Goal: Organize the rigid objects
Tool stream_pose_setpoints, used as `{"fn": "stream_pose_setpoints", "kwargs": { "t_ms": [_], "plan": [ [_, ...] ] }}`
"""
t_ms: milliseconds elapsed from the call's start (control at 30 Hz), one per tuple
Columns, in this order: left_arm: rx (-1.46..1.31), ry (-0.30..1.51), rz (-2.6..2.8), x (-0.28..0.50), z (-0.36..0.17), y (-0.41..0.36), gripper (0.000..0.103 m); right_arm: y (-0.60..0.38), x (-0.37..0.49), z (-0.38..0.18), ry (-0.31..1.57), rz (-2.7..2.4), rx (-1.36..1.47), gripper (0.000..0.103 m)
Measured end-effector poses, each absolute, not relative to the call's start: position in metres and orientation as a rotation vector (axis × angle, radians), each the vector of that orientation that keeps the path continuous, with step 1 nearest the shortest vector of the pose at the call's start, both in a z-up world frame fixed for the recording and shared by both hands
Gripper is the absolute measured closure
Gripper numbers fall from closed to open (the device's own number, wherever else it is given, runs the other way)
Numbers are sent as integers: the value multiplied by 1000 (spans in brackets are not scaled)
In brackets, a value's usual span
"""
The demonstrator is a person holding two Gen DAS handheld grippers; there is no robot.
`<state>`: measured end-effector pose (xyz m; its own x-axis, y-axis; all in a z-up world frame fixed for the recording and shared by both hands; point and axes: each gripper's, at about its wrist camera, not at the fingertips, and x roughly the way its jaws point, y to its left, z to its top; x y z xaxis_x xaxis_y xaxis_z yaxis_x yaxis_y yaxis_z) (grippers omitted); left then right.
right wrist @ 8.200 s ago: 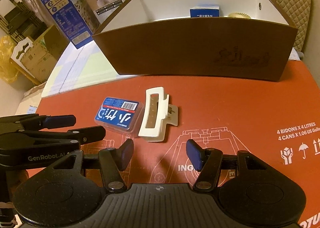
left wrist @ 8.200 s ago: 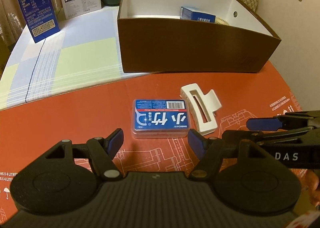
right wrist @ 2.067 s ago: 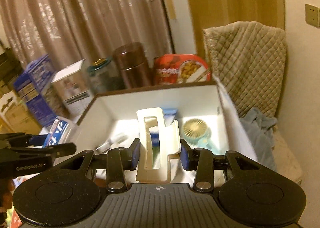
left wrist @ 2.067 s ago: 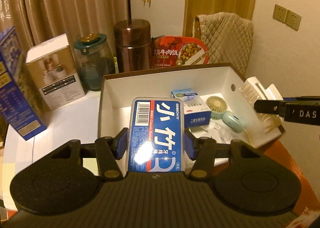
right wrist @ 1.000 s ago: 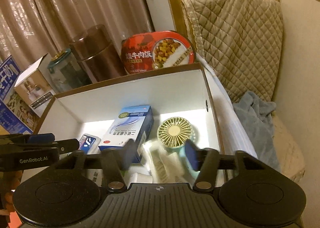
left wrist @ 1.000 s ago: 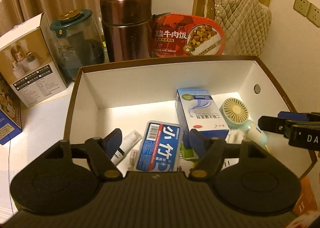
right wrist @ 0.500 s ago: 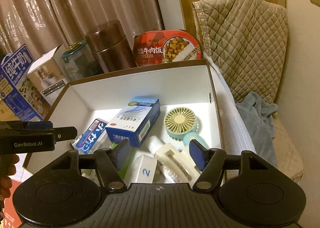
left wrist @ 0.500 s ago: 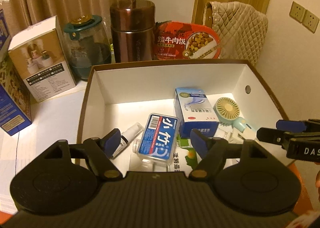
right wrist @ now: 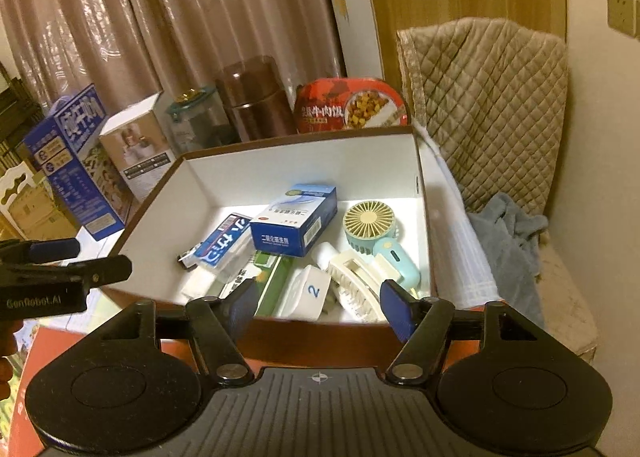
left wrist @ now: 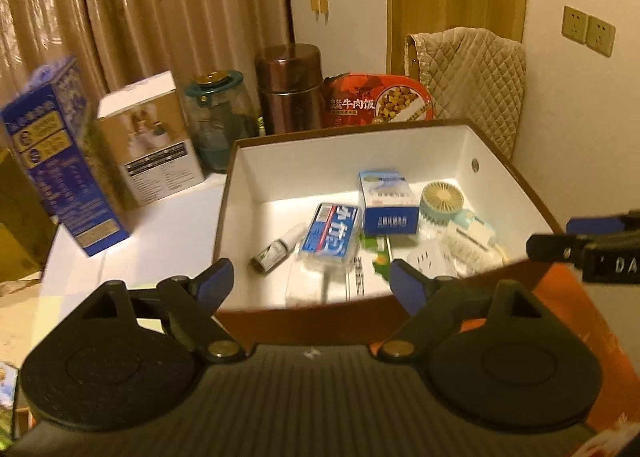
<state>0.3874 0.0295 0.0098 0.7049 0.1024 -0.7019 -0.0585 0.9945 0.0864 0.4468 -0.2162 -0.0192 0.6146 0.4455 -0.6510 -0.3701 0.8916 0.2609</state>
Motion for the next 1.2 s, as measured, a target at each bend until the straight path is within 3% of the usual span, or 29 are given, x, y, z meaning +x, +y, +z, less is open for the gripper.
{"fn": "stream_pose_setpoints", "kwargs": {
  "t_ms": [267, 1200],
  "plan": [
    [-72, 808, 81, 321, 30, 31, 21, -226, 383, 0, 744, 485, 144, 38],
    [-59, 840, -4, 85, 51, 48, 26, -188, 136, 17, 868, 463, 130, 38]
  ]
}}
